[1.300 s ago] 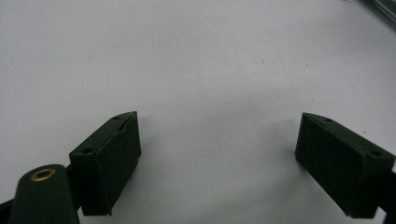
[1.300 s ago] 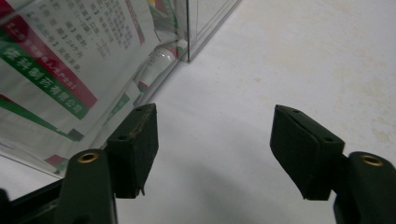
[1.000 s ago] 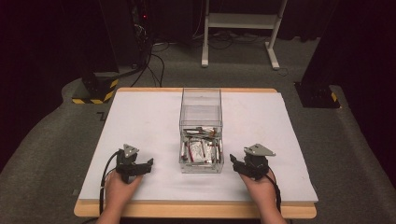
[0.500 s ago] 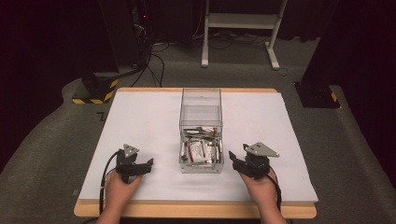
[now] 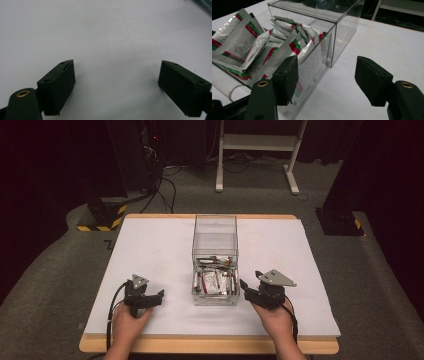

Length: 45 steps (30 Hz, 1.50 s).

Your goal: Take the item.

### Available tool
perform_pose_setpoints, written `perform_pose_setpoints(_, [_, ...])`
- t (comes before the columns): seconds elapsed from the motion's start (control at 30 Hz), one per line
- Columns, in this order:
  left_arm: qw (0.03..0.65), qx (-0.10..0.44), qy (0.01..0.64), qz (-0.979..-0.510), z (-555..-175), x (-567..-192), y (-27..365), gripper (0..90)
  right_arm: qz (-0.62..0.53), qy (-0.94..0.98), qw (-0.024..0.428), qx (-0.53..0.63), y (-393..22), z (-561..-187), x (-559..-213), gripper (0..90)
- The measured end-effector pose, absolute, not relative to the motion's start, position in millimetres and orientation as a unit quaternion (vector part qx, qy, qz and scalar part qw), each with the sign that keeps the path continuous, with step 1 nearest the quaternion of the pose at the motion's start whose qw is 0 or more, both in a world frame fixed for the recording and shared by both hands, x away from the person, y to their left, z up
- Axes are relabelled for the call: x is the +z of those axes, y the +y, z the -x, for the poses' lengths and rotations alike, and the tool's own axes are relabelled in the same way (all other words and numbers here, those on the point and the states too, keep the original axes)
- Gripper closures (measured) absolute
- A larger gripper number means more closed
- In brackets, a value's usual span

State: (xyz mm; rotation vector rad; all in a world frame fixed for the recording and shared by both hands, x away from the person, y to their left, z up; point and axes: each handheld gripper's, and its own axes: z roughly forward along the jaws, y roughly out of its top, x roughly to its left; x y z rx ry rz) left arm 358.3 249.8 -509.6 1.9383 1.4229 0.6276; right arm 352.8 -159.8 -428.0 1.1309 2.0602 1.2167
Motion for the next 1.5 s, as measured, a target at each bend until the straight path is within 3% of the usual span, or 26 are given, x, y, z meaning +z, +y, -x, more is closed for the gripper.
perform_pose_setpoints(1.5, [0.322,0.239,0.542,-0.738,-358.3,-509.6,249.8,14.2,-0.357,0.781,0.2,0.471,-99.9,-346.6,-415.1,35.7])
